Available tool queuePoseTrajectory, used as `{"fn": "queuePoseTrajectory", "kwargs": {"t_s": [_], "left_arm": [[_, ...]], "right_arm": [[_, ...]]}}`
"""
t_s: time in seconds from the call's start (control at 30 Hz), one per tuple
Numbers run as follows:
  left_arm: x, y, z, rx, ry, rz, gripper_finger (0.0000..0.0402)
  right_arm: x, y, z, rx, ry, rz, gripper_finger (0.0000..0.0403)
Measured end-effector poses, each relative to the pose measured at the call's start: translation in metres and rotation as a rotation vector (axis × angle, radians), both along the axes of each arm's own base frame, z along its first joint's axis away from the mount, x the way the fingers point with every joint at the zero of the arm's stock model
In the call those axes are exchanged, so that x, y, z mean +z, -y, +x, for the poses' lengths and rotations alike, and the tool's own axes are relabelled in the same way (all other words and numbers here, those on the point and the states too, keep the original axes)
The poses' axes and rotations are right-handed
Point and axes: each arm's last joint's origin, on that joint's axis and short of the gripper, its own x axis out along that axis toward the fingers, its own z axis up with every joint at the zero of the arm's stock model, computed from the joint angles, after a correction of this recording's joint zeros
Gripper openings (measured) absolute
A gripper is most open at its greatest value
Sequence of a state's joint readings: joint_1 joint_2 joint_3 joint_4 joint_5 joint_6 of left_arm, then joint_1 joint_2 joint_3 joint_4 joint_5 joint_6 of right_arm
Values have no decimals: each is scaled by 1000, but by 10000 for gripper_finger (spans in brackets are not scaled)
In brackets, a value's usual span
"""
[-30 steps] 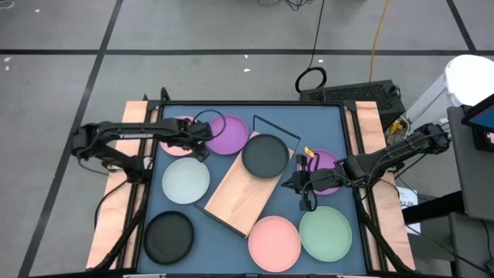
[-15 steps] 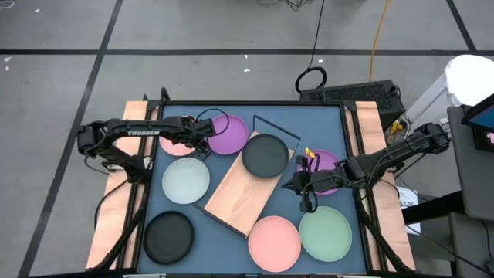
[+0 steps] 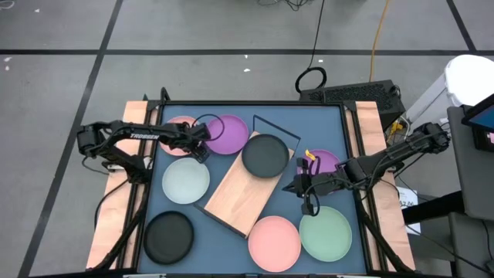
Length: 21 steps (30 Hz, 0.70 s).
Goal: Place and stack plates onto a shelf
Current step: Put the top pink plate on the shelf
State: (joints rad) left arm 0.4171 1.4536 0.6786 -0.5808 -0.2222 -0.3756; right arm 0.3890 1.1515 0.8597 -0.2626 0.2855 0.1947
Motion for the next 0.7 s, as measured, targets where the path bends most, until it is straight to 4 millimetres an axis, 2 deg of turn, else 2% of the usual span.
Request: {"fn": "queuePoseTrajectory", "kwargs": {"t_s": [0.17, 0.53, 0.7], "left_arm": [[-5, 1, -2, -1, 8, 10, 220], [-6, 3, -1, -14, 9, 36, 50], [-5, 1, -1, -11, -7, 80, 18]], "right_arm": [[0, 0, 0, -1, 0, -1, 0], [0, 0, 0, 2, 1, -4, 0], [0, 0, 0, 1, 1, -4, 0]]}}
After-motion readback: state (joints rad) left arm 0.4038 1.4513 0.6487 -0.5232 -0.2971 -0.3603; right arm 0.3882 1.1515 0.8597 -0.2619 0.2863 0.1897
